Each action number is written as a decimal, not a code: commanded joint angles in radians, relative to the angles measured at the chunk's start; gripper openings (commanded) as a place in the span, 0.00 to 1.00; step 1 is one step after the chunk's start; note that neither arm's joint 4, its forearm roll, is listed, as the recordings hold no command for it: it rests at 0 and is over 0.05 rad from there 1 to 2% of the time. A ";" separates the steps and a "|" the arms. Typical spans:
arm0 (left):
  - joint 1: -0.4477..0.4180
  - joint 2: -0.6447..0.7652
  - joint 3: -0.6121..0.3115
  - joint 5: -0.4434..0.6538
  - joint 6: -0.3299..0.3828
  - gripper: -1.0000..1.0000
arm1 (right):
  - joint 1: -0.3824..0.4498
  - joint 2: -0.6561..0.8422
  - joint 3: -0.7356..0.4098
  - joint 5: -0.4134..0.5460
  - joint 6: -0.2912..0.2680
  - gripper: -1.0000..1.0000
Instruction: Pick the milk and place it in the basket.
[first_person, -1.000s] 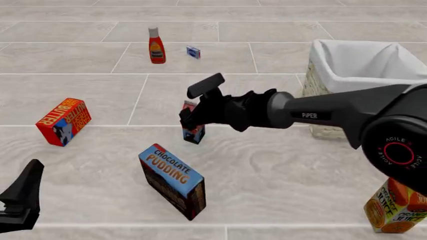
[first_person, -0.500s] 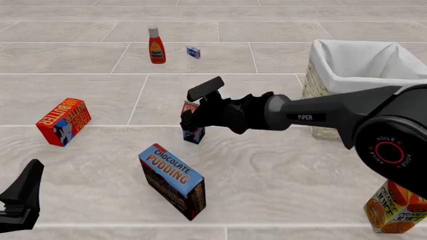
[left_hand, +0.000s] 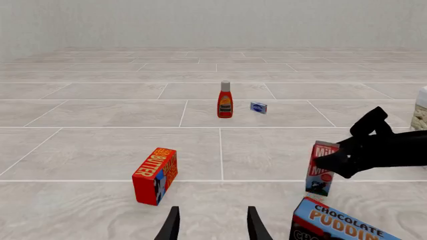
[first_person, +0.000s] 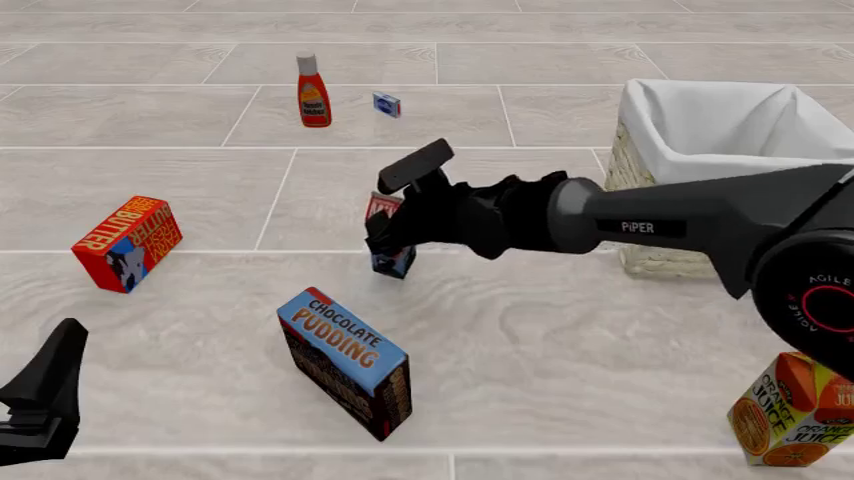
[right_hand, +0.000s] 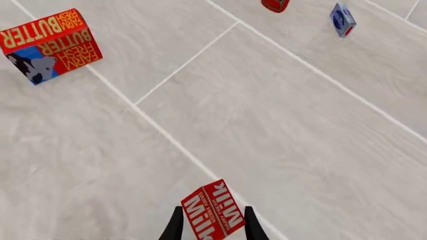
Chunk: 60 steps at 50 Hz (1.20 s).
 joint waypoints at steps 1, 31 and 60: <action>0.000 0.000 0.000 0.000 0.000 1.00 | -0.005 -0.092 -0.004 0.018 -0.006 0.00; 0.000 0.000 0.000 0.000 0.000 1.00 | -0.081 -0.362 -0.030 0.181 -0.050 0.00; 0.000 0.000 0.000 0.000 0.000 1.00 | -0.302 -0.503 -0.155 0.359 -0.094 0.00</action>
